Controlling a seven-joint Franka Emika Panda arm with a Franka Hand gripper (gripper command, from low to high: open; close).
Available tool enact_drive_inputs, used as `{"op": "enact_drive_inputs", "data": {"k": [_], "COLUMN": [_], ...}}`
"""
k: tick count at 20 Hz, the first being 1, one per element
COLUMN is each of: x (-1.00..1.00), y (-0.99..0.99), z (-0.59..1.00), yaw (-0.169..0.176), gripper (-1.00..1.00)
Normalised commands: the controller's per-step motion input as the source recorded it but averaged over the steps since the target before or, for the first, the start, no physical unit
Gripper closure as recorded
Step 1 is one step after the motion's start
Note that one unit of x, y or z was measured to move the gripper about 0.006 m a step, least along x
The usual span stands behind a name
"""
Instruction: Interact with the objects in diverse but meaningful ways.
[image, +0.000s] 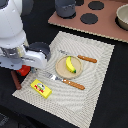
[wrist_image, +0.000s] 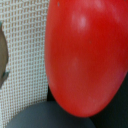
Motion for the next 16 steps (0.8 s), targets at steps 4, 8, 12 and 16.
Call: {"op": "enact_drive_inputs", "data": {"k": [4, 8, 12, 16], "x": [0.0, 0.0, 0.0, -0.07], "y": [0.02, 0.04, 0.04, 0.04], "z": [-0.01, -0.04, 0.06, 0.9], "yaw": [-0.008, -0.011, -0.016, -0.067], "gripper": [1.0, 1.0, 1.0, 1.0]}}
